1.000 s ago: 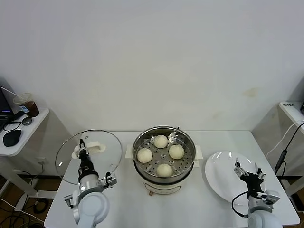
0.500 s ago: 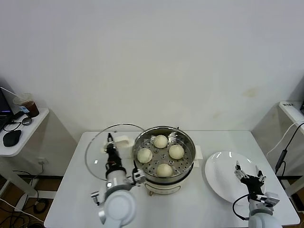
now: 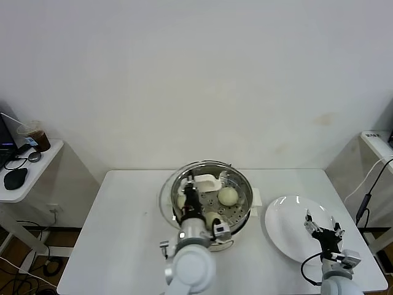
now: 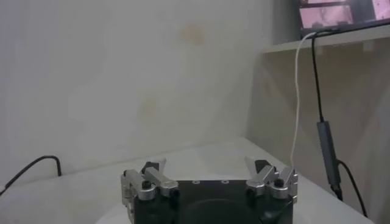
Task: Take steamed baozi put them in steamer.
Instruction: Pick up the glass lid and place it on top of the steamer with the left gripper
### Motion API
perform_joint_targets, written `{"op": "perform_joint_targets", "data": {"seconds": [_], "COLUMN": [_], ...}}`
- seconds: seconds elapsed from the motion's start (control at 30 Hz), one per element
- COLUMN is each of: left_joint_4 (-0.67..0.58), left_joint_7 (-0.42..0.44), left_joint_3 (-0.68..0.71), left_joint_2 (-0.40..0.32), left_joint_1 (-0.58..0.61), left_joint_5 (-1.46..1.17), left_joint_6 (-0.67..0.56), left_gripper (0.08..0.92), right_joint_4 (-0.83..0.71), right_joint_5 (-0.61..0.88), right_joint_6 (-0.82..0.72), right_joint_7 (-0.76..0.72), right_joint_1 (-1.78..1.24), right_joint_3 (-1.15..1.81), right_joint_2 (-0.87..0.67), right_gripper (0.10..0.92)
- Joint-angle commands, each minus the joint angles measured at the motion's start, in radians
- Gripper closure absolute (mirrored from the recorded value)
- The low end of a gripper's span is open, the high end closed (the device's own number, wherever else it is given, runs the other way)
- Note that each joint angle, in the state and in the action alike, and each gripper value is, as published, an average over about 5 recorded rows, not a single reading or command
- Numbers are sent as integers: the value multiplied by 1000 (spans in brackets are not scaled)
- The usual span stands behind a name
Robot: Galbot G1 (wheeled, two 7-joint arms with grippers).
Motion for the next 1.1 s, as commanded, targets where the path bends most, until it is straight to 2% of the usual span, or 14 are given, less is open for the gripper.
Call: {"op": "perform_joint_targets", "data": {"seconds": [0.03, 0.23, 0.37, 1.1], "left_joint_4": [95, 206, 254, 302], "left_joint_7": [-56, -143, -169, -131], "left_joint_3": [105, 113, 107, 75], "left_joint_2": [-21, -21, -21, -20], "left_joint_1": [-105, -142, -137, -121], "left_joint_5": [-103, -41, 2, 95], "left_joint_6": [3, 3, 2, 2], "left_gripper": [829, 829, 829, 829], "right_joint_4": [-2, -2, -8, -19], "right_joint_5": [-4, -3, -4, -10], "right_joint_6": [1, 2, 5, 9], "right_joint_7": [1, 0, 0, -1], "right_joint_1": [3, 4, 7, 15], "right_joint_3": [4, 11, 11, 5], "right_joint_2": [3, 6, 8, 19], "right_gripper": [203, 203, 203, 203]}}
